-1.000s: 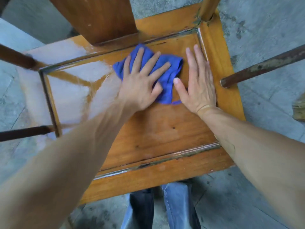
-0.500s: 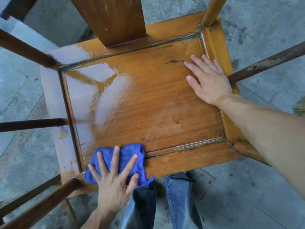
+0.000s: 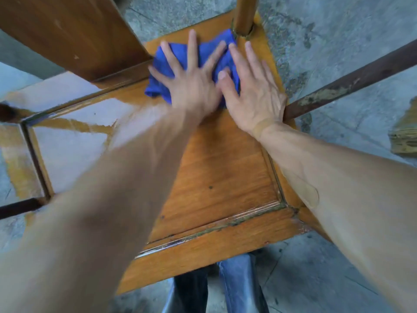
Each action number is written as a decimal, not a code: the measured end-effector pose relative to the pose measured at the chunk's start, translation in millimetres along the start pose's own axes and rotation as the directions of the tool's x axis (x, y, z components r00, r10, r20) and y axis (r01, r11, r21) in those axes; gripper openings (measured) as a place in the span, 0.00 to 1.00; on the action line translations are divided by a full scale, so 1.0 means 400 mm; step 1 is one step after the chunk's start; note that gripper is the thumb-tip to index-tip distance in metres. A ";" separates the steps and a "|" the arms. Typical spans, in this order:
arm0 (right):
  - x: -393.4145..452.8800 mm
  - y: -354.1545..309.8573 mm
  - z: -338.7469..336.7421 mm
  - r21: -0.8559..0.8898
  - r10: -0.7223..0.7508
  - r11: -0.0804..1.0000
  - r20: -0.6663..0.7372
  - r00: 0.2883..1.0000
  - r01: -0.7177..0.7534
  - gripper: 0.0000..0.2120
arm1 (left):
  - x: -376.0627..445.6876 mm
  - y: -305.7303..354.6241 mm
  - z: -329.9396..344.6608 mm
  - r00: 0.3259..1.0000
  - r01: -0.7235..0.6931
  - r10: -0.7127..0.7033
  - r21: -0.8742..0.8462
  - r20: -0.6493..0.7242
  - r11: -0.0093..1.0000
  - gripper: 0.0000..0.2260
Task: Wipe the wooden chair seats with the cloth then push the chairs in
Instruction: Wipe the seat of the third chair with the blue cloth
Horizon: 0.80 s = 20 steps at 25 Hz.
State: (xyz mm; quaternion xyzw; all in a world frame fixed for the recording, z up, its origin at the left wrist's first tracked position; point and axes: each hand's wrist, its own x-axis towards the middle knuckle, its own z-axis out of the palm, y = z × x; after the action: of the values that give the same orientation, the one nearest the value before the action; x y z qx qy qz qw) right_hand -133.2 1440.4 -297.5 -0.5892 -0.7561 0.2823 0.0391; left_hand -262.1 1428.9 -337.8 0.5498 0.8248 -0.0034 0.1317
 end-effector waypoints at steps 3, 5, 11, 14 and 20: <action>0.021 -0.001 -0.025 -0.028 0.048 0.999 0.095 0.994 -0.045 0.27 | 0.108 0.033 -0.022 0.993 0.066 -0.070 0.048 0.095 0.997 0.29; 0.035 -0.012 -0.039 -0.011 0.054 0.999 0.146 0.988 -0.053 0.27 | 0.049 0.030 -0.010 0.998 0.025 -0.030 0.074 0.063 0.997 0.29; 0.066 -0.073 -0.072 -0.231 0.038 0.971 0.374 0.927 0.053 0.27 | -0.379 0.118 0.095 0.942 -0.327 0.328 -0.021 0.071 0.945 0.29; 0.035 -0.080 -0.031 -0.389 0.101 0.917 0.436 0.894 0.086 0.31 | -0.587 0.031 0.131 0.778 -0.624 0.622 -0.006 0.087 0.781 0.27; -0.057 -0.073 0.038 -0.398 0.110 0.916 0.379 0.919 0.055 0.34 | -0.789 -0.449 0.113 0.948 -0.319 0.318 0.108 0.022 0.942 0.29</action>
State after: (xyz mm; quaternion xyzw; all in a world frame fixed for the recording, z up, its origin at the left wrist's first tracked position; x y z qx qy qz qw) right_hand -157.9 1409.5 -290.3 -0.5263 -0.7815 0.2344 -0.2393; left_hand -301.4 1065.1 -336.7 0.6824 0.7233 -0.0286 0.1018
